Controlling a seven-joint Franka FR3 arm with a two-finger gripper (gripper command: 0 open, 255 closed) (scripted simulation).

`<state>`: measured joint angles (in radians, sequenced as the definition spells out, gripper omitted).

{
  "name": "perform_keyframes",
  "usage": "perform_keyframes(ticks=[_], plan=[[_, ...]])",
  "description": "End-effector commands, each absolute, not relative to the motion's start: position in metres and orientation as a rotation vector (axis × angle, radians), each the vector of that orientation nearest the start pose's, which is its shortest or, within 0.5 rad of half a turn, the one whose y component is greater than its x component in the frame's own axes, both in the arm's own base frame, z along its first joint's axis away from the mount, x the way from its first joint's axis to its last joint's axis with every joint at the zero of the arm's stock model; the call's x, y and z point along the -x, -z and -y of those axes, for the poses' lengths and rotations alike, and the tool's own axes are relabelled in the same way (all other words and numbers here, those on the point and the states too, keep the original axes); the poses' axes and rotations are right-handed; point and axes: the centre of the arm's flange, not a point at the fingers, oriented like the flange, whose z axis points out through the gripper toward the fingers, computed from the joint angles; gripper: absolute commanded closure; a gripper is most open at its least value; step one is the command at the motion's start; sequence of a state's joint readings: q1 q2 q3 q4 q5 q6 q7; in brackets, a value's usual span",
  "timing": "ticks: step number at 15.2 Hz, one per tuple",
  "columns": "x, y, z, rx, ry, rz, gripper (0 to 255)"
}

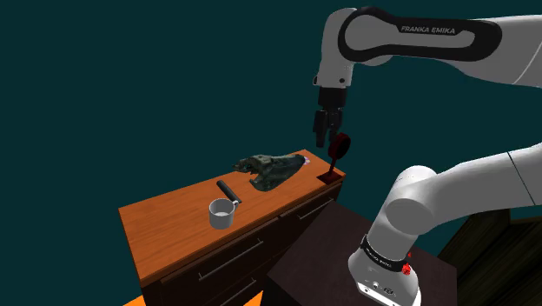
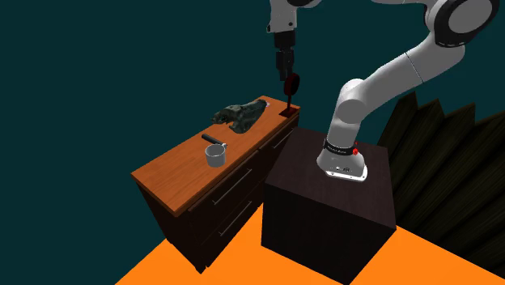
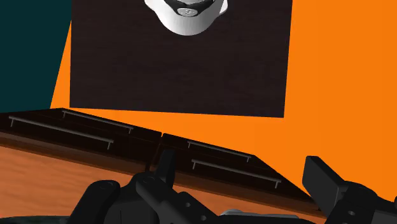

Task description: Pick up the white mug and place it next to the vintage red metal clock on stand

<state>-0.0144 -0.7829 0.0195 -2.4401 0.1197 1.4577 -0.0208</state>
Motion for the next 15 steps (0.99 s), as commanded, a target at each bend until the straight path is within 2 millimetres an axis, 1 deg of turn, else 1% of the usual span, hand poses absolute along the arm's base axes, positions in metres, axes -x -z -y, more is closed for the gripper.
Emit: perform_keyframes(ticks=[1,15], plan=[[-0.290,-0.543,-0.017,3.018,-0.300,0.031,0],[-0.387,-0.411,-0.098,3.081,-0.224,0.003,0]])
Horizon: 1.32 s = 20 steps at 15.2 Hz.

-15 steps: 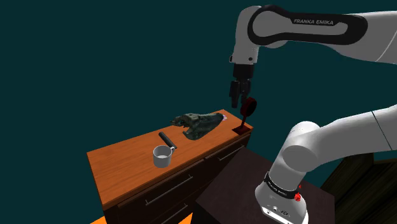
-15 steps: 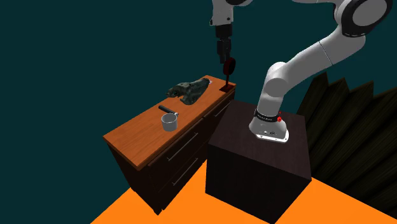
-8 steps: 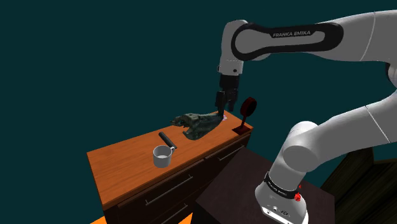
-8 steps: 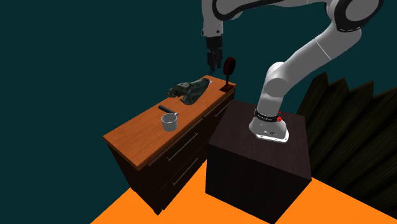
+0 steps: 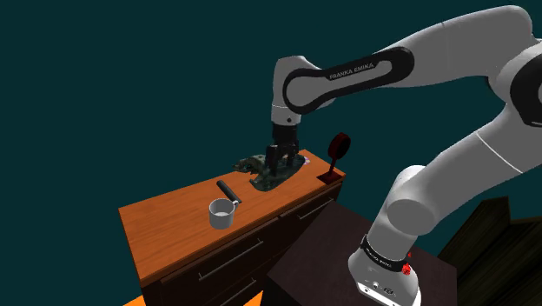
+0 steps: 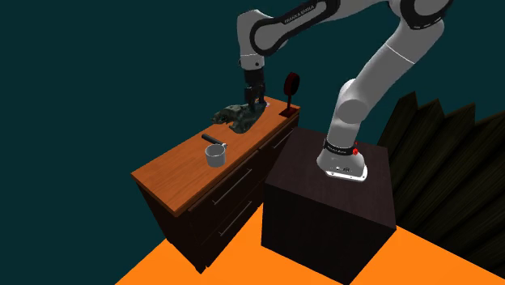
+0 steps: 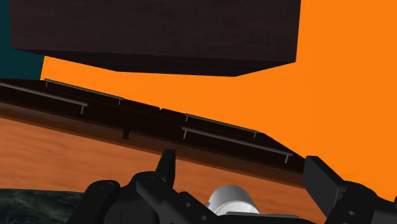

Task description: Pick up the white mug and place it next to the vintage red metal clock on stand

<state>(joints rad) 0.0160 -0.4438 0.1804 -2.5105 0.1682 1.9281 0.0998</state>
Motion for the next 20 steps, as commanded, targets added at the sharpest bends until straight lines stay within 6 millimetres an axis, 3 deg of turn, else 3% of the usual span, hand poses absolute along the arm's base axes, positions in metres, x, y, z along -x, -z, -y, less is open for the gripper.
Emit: perform_keyframes(ticks=[1,20], plan=[[-0.394,-0.402,-0.103,3.086,-0.218,0.001,0],[-0.539,-0.225,-0.198,3.167,-0.109,-0.039,0]])
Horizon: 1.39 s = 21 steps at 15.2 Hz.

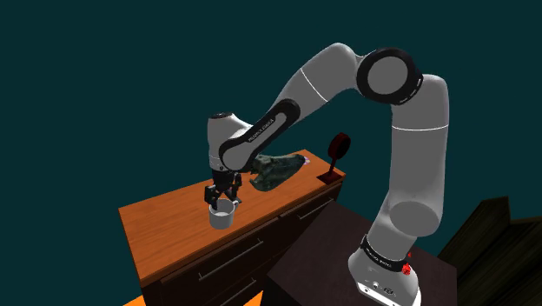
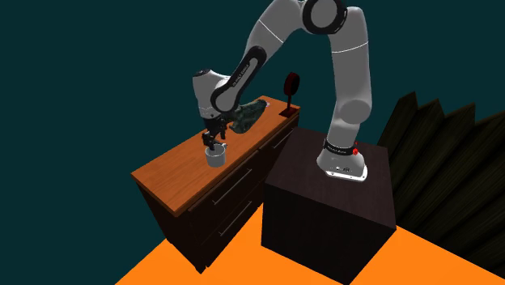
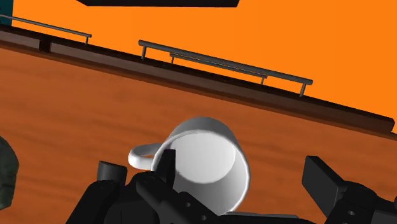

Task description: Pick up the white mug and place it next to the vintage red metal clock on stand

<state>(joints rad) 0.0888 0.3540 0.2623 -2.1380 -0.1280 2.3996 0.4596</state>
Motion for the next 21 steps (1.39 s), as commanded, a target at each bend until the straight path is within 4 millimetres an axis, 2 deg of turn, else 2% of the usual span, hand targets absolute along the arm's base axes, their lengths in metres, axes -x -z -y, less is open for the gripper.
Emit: perform_keyframes(ticks=[1,5,12,20,21], plan=[[-0.547,-0.216,-0.202,3.171,-0.103,-0.041,0],[-0.575,-0.184,-0.218,3.185,-0.083,-0.048,0],[-0.573,-0.147,-0.216,3.185,-0.083,-0.048,0],[-0.573,-0.144,-0.216,3.185,-0.083,-0.048,0],[-0.573,-0.144,-0.216,3.185,-0.083,-0.048,255]])
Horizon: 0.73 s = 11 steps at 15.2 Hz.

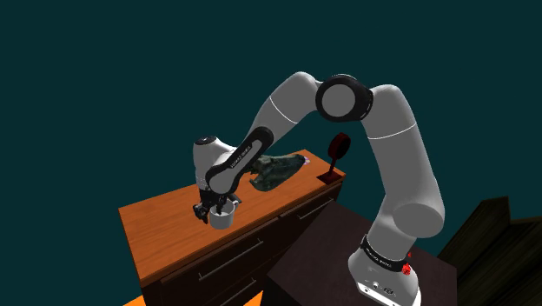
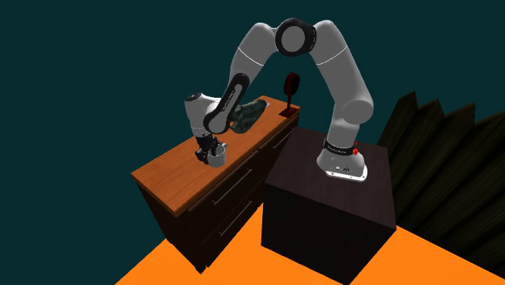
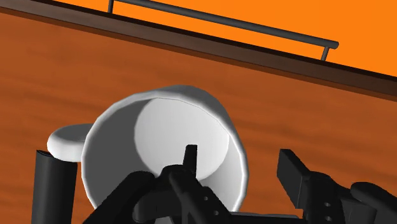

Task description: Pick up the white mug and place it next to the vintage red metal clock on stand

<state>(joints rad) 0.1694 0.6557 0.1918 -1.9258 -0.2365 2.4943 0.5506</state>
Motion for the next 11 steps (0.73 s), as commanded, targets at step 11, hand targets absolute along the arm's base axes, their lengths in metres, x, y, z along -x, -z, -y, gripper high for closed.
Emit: perform_keyframes(ticks=[11], plan=[[-0.573,-0.155,-0.216,3.185,-0.083,-0.048,255]])
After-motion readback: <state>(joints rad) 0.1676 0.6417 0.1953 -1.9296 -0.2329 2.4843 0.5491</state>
